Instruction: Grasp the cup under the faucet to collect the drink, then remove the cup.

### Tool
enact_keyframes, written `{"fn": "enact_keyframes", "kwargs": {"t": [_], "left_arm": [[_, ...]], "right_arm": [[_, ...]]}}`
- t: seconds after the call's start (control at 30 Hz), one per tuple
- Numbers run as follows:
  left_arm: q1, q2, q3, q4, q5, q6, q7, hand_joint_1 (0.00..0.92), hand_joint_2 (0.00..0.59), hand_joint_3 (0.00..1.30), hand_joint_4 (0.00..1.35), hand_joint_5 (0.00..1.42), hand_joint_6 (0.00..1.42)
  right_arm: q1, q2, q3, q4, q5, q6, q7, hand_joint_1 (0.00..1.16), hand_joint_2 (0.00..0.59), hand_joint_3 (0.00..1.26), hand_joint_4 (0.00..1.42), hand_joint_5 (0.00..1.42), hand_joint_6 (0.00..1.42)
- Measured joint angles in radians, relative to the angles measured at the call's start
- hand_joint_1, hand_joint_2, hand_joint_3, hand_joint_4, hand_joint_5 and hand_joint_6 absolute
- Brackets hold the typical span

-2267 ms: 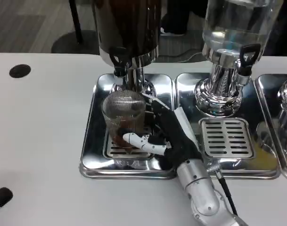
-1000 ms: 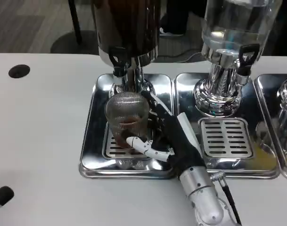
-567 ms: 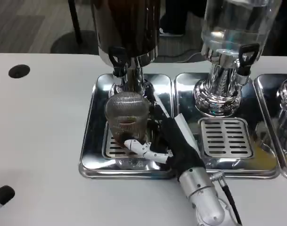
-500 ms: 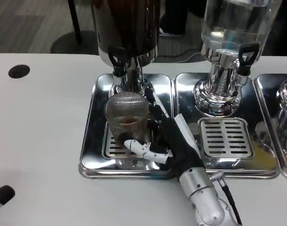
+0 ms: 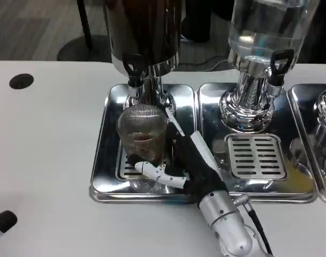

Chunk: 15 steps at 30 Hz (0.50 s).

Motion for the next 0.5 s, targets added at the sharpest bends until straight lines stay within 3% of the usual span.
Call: {"fn": "enact_keyframes", "kwargs": {"t": [0.5], "left_arm": [[-0.002,-0.004,0.0,0.0,0.0,0.001,0.0,0.0,0.036,0.0,0.0,0.0,0.0]], "right_arm": [[-0.007,-0.005,-0.003,0.0,0.006,0.008,0.021,0.55,0.185,0.0,0.0,0.0,0.03]]}}
